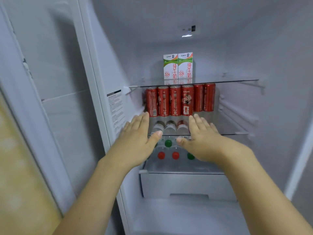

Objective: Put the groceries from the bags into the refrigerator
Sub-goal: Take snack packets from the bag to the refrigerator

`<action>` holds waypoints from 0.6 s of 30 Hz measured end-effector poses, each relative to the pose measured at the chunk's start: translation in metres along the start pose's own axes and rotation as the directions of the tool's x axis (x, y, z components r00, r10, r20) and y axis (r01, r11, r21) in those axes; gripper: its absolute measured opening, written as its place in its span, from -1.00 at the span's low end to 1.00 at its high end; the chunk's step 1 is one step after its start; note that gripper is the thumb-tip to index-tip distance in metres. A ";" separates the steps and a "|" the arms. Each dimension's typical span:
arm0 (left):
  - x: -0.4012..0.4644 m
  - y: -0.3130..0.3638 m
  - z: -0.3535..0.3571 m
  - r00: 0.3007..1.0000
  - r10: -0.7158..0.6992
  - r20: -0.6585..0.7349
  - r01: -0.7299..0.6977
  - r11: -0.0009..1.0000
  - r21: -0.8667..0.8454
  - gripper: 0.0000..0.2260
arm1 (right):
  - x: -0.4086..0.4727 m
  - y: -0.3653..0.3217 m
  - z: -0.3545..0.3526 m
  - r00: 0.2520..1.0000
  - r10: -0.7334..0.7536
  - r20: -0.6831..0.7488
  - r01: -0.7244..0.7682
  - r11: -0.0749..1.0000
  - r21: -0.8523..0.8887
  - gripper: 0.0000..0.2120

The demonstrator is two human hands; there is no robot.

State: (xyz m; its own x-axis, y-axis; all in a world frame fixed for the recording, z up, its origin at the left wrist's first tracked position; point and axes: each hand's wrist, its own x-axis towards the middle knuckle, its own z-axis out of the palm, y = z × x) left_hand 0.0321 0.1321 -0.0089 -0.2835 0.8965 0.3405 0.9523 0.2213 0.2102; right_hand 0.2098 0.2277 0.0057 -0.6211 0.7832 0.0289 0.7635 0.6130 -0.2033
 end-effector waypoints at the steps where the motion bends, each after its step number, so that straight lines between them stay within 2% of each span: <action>1: -0.008 -0.004 0.011 0.999 -0.001 0.041 0.000 1.000 0.019 -0.34 | -0.003 -0.001 0.012 0.999 0.002 0.045 -0.003 1.000 0.009 -0.24; 4: -0.024 -0.014 0.032 0.992 -0.024 0.121 0.017 0.998 0.058 -0.34 | -0.010 -0.008 0.036 0.989 0.018 0.144 -0.020 1.000 0.017 -0.25; 7: -0.034 -0.019 0.039 0.992 -0.028 0.125 0.017 0.996 0.084 -0.34 | -0.015 -0.017 0.042 0.984 0.025 0.177 -0.029 0.999 0.017 -0.29; 13: -0.056 -0.016 0.039 0.989 -0.083 0.119 0.071 0.992 0.104 -0.38 | -0.015 -0.029 0.052 0.966 -0.125 0.228 0.128 0.992 0.001 -0.38; 18: -0.087 -0.013 0.022 0.976 -0.209 0.064 0.198 0.969 0.150 -0.40 | -0.008 -0.035 0.052 0.943 -0.230 0.242 0.238 0.971 -0.003 -0.41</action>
State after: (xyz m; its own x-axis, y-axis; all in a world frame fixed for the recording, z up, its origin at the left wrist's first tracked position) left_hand 0.0464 0.0599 -0.0613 -0.4685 0.8530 0.2301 0.8834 0.4492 0.1337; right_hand 0.1793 0.1944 -0.0382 -0.8040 0.5720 -0.1624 0.5943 0.7821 -0.1877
